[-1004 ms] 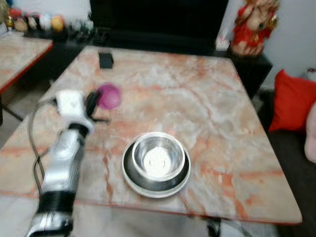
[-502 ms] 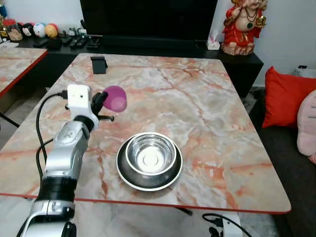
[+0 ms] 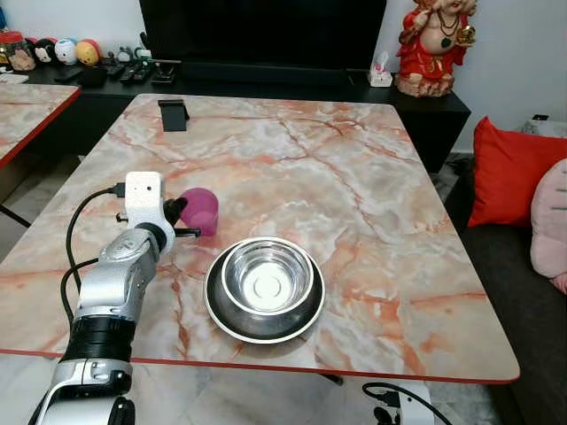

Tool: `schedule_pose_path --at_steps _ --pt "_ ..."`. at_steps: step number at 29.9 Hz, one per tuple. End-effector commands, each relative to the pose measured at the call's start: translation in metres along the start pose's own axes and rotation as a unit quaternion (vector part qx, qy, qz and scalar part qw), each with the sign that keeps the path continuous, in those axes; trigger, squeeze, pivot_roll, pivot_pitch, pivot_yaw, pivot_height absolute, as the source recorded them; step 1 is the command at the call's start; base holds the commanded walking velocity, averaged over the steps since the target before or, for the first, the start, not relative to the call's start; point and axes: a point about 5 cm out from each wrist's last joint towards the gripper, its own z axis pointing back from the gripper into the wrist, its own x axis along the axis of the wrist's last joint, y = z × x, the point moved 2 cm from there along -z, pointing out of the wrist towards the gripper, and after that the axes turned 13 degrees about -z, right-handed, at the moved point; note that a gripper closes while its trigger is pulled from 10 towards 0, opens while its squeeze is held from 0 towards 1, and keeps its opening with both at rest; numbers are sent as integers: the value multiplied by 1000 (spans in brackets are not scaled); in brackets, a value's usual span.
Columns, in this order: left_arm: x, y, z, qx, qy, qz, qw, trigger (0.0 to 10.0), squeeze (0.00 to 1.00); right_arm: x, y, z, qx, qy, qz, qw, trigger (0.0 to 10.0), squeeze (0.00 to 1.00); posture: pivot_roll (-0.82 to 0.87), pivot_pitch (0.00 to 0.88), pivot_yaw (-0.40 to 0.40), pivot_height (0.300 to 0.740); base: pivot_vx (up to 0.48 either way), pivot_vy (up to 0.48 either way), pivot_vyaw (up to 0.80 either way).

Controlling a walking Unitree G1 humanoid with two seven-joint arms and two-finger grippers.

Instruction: Setting the table

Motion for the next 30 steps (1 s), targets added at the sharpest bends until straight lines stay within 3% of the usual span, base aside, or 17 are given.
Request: schedule_pose_path --at_steps 1,9,30 --pt "-2 0 1 1 11 15 1000 10000 0 0 -1 0 -2 3 0 1000 10000 0 85 0 -43 740 0 0 0" --pt "-5 1 4 2 37 38 999 10000 0 -1 -1 0 -1 4 -1 1000 10000 0 89 0 -40 740 0 0 0" --pt "7 7 25 -3 53 4 999 10000 0 -1 -1 0 0 5 -2 1000 10000 0 107 0 -39 740 0 0 0"
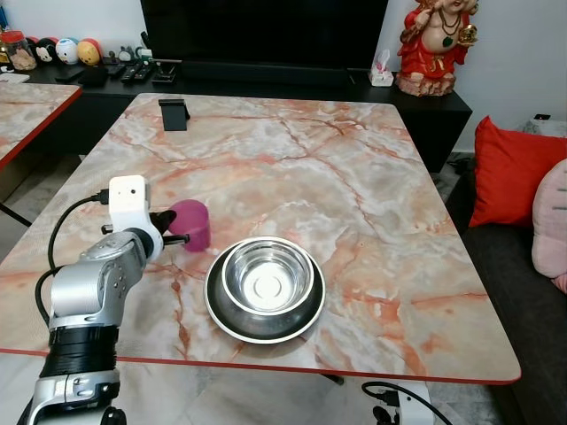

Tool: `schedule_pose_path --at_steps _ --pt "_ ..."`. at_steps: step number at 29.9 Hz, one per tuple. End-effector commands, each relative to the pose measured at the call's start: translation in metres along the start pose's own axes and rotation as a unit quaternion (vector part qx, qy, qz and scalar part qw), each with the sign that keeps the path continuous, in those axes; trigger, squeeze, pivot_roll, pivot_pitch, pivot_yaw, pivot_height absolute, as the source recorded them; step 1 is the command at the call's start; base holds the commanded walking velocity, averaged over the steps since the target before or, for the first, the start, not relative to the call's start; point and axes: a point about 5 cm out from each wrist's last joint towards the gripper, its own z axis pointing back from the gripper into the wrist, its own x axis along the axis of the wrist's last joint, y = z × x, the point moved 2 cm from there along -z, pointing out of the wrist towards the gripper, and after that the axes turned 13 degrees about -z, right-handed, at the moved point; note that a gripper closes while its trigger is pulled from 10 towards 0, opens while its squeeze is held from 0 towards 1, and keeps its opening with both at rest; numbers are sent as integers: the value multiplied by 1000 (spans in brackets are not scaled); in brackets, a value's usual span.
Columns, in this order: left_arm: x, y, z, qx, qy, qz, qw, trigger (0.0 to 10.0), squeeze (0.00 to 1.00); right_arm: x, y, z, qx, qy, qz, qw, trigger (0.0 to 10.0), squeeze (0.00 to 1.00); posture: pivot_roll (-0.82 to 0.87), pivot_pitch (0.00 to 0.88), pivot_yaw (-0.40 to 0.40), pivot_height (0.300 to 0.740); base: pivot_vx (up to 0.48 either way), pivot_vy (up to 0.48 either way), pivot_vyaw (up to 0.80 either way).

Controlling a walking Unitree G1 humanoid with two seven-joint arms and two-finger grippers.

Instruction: Setting the table

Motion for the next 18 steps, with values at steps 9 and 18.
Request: schedule_pose_path --at_steps 9,18 --pt "-1 -3 3 3 6 -3 1000 10000 0 -2 -2 1 -4 6 -2 1000 10000 0 105 0 -37 740 0 0 0" --pt "-3 -5 3 2 8 -3 1000 10000 0 -2 -3 1 -4 6 -2 1000 10000 0 104 0 -39 740 0 0 0"
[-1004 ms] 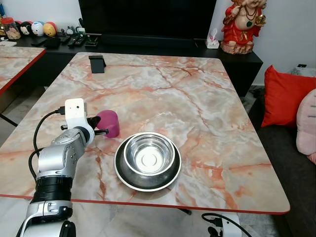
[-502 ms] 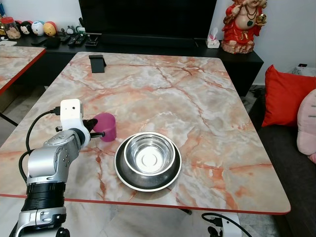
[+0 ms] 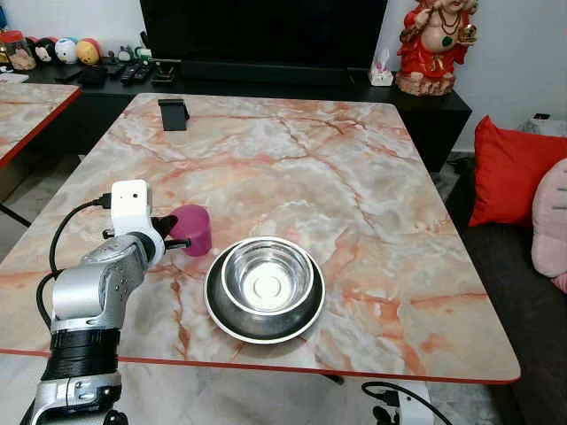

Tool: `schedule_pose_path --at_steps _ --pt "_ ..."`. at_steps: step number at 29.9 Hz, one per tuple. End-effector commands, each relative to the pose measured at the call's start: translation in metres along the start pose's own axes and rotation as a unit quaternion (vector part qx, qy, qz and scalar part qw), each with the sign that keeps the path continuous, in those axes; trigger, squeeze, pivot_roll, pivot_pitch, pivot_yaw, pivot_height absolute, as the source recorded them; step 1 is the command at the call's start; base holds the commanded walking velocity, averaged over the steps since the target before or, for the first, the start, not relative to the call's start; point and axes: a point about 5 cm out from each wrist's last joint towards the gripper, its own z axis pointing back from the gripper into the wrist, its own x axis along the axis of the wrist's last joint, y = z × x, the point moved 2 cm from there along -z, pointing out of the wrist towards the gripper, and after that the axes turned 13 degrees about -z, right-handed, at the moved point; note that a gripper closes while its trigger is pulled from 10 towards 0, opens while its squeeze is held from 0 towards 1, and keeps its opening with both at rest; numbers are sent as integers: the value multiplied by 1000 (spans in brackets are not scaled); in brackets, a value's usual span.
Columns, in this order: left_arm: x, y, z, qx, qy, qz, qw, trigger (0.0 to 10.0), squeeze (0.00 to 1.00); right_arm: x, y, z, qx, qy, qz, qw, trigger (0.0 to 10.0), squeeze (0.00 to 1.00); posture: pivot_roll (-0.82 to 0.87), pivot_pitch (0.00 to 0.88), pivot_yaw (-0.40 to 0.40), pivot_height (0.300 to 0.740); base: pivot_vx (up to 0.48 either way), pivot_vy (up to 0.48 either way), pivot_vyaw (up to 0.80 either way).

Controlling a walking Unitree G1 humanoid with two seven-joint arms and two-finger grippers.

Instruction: Setting the table

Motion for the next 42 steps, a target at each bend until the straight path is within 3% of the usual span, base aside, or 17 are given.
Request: schedule_pose_path --at_steps 1,2,3,4,9,10,11,33,38,42 --pt "-1 -1 2 3 3 -6 1000 10000 0 -2 -3 1 -4 6 -2 1000 10000 0 104 0 -39 740 0 0 0" --pt "0 -1 1 5 2 -11 1000 10000 376 -2 -2 1 -3 6 0 1000 10000 0 104 0 -39 740 0 0 0" --pt "0 -1 1 7 1 -14 1000 10000 941 -2 -2 1 -3 6 0 1000 10000 0 103 0 -40 740 0 0 0" --pt "0 -1 1 9 1 -10 1000 10000 1000 -2 -2 1 -3 6 0 1000 10000 0 103 0 -40 740 0 0 0" --pt "1 -3 1 4 -3 -15 1000 10000 988 -2 -3 1 -4 5 0 1000 10000 0 106 0 -42 740 0 0 0" --pt "2 -4 1 3 -3 -18 1000 10000 459 -2 -3 1 -4 6 0 1000 10000 0 103 0 -41 740 0 0 0" --pt "2 -5 1 3 -4 -18 1000 10000 0 -2 -3 1 -4 6 1 1000 10000 0 103 0 -42 740 0 0 0" --pt "26 -4 2 18 -45 -10 999 10000 0 -2 -2 1 -3 6 0 1000 10000 0 104 0 -41 740 0 0 0" --pt "34 -5 3 17 -70 -1 997 10000 0 -2 -2 1 -3 6 0 1000 10000 0 104 0 -41 740 0 0 0" --pt "48 -5 7 18 -132 -19 991 10000 0 -2 -2 1 -3 5 -1 1000 10000 0 104 0 -41 740 0 0 0"
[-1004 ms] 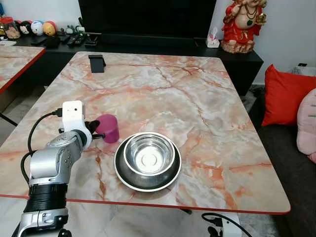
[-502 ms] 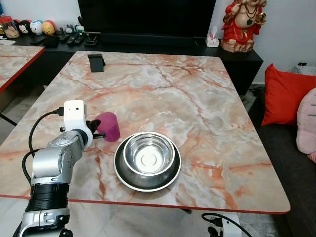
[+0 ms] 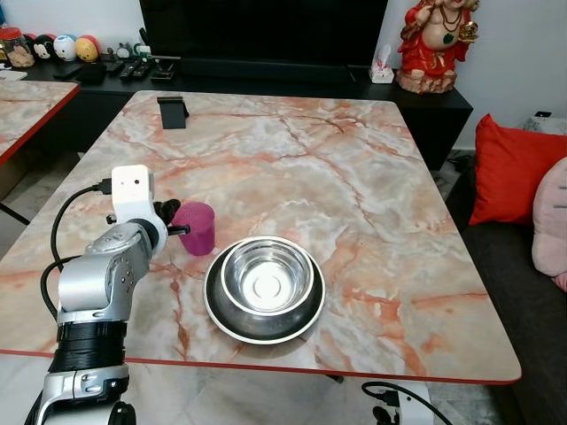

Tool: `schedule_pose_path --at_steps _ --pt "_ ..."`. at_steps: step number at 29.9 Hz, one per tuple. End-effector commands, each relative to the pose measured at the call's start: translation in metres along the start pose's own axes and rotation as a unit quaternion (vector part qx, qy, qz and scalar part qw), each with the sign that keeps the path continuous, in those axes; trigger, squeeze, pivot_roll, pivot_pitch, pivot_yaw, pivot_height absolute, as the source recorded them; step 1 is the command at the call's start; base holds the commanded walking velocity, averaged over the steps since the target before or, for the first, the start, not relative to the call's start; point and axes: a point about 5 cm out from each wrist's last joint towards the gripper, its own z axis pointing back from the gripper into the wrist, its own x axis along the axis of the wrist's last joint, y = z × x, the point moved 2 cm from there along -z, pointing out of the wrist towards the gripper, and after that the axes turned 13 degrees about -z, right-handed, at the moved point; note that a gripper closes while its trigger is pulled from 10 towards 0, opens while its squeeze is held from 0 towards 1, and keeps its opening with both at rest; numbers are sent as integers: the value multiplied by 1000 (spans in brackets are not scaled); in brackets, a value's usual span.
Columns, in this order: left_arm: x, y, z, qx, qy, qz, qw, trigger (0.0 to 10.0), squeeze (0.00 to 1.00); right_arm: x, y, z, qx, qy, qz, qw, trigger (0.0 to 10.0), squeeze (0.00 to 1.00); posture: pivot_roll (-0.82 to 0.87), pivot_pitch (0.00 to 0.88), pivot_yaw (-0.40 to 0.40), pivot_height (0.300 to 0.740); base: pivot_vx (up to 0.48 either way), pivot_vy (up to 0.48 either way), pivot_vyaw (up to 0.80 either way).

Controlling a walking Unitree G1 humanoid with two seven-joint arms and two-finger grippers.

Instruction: Setting the table

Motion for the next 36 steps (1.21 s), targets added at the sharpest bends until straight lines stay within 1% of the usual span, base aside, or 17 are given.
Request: schedule_pose_path --at_steps 1,2,3,5,7,8,10,11,14,15,16,18,21,26,31,35,36 --pt "22 -3 4 -8 -75 -26 997 10000 0 -2 -2 1 -3 5 -1 1000 10000 0 104 0 -41 740 0 0 0" --pt "22 -3 4 -8 -75 -26 997 10000 0 -2 -2 1 -3 5 -1 1000 10000 0 104 0 -41 740 0 0 0" --pt "29 -7 7 -17 -123 -40 991 10000 0 -2 -2 1 -2 3 -3 1000 10000 0 104 0 -42 740 0 0 0" --pt "27 -11 9 -16 -146 -79 986 10000 0 -1 -2 1 -2 2 -3 1000 10000 0 104 0 -42 740 0 0 0" --pt "21 -25 14 -47 -171 -110 978 10000 0 -1 -2 1 -3 -2 -6 1000 10000 0 96 0 -40 740 0 0 0" --pt "15 -35 17 -59 -192 -131 971 10000 0 -1 -2 1 -4 -4 -8 1000 10000 0 90 0 -37 740 0 0 0" --pt "12 -44 21 -68 -216 -168 959 10000 0 -1 -3 1 -8 -4 -5 1000 10000 0 92 0 -37 740 0 0 0" --pt "12 -45 22 -68 -220 -169 958 10000 0 -1 -3 1 -9 -4 -6 1000 10000 0 93 0 -38 740 0 0 0" --pt "16 -46 22 -62 -244 -143 957 10000 0 -1 -2 1 -11 -7 -8 1000 10000 0 92 0 -31 740 0 0 0" --pt "16 -46 22 -62 -244 -143 957 10000 0 -1 -2 1 -11 -7 -8 1000 10000 0 92 0 -31 740 0 0 0" --pt "17 -46 22 -59 -253 -148 954 10000 0 -1 -2 1 -13 -8 -11 1000 10000 0 88 0 -25 740 0 0 0" --pt "17 -43 21 -50 -259 -147 953 10000 0 -2 -1 1 -14 -9 -11 1000 10000 0 83 0 -19 740 0 0 0" --pt "22 -37 22 -30 -279 -150 948 10000 0 -4 2 1 -12 -8 -12 1000 10000 0 68 0 -6 740 0 0 0" --pt "22 -37 19 -27 -281 -145 948 10000 0 -6 3 2 -11 -6 -11 1000 10000 0 59 0 2 740 0 0 0" --pt "24 -43 16 -26 -292 -126 948 10000 0 -8 7 2 -3 -5 -1 1000 10000 0 61 0 6 740 0 0 0" --pt "24 -42 15 -25 -289 -130 948 10000 0 -6 8 1 -4 -12 -6 1000 10000 0 55 0 14 740 0 0 0" --pt "23 -39 15 -17 -286 -125 950 10000 0 -6 9 1 -6 -16 -12 1000 10000 0 53 0 12 740 0 0 0"
